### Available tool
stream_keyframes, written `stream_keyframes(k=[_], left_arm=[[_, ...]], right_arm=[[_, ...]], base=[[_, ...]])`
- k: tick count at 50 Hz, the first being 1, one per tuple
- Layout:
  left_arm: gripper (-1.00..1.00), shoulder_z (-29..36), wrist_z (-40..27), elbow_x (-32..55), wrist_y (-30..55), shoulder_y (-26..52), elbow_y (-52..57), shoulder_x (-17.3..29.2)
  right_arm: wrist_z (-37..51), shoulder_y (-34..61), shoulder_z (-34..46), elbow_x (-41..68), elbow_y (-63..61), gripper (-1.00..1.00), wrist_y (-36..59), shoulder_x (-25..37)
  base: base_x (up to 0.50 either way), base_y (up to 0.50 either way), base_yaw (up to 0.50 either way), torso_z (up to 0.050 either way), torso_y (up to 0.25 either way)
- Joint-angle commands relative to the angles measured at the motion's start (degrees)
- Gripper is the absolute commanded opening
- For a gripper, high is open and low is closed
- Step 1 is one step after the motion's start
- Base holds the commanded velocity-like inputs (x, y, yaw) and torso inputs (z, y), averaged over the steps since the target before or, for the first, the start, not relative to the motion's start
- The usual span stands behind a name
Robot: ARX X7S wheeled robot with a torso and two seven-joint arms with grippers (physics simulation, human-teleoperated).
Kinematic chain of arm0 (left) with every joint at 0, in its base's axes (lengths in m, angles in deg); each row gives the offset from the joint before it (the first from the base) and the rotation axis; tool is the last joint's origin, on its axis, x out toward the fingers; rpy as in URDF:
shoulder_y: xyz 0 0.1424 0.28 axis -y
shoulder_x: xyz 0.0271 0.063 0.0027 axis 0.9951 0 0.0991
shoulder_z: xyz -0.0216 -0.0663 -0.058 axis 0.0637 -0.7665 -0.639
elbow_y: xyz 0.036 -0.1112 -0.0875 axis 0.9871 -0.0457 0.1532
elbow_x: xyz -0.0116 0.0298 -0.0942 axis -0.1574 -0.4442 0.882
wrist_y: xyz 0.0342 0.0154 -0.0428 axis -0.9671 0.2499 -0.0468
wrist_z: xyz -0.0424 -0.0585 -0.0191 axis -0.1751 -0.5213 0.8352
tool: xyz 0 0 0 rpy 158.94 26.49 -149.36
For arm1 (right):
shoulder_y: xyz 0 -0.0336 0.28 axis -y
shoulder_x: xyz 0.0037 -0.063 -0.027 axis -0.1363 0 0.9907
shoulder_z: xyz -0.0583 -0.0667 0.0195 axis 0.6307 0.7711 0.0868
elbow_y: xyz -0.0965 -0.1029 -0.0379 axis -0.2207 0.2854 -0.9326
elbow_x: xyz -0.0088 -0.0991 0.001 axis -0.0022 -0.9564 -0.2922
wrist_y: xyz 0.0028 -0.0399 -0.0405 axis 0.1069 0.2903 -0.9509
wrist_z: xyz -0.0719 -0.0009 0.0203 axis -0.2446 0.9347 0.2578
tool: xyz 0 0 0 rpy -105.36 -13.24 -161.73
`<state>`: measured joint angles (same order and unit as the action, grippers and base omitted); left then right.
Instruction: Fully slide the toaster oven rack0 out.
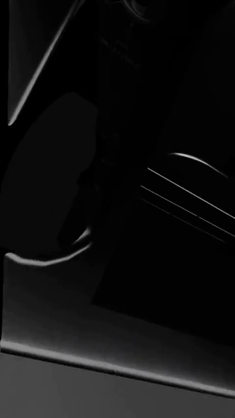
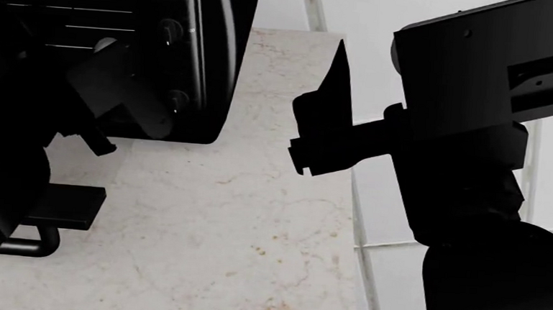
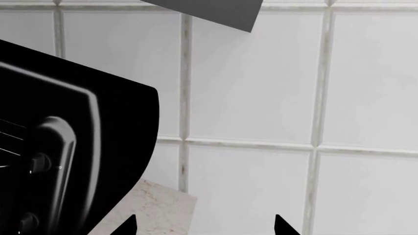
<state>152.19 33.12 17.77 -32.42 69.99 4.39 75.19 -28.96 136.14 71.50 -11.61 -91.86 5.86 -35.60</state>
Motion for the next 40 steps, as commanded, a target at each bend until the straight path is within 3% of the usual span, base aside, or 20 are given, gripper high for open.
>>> stream_keyframes(k=[1,10,25,40], left_arm=[[-1.0,0.2,0.8,0.2,-1.9,0.7,-5.0,-1.8],[-1.0,-0.5,-0.5,0.2,1.1,-0.4,2.3,0.6],[-1.0,-5.0,-5.6,1.0,13.5,-6.2,29.1,10.2],[-1.0,-7.6,-8.4,0.7,24.5,-7.9,48.9,14.8]], right_arm=[[0.2,-0.3,-0.1,0.2,0.2,1.0,-0.4,0.1],[0.3,0.0,-0.2,0.5,-0.1,1.0,-0.1,0.1],[0.4,0.2,-0.3,0.9,-0.3,1.0,0.3,0.3],[0.7,0.6,0.1,1.1,-0.1,1.0,0.3,0.3]], base=[[0.0,0.0,0.0,0.0,0.0],[0.0,0.0,0.0,0.0,0.001],[0.0,0.0,0.0,0.0,0.001],[0.0,0.0,0.0,0.0,0.002]])
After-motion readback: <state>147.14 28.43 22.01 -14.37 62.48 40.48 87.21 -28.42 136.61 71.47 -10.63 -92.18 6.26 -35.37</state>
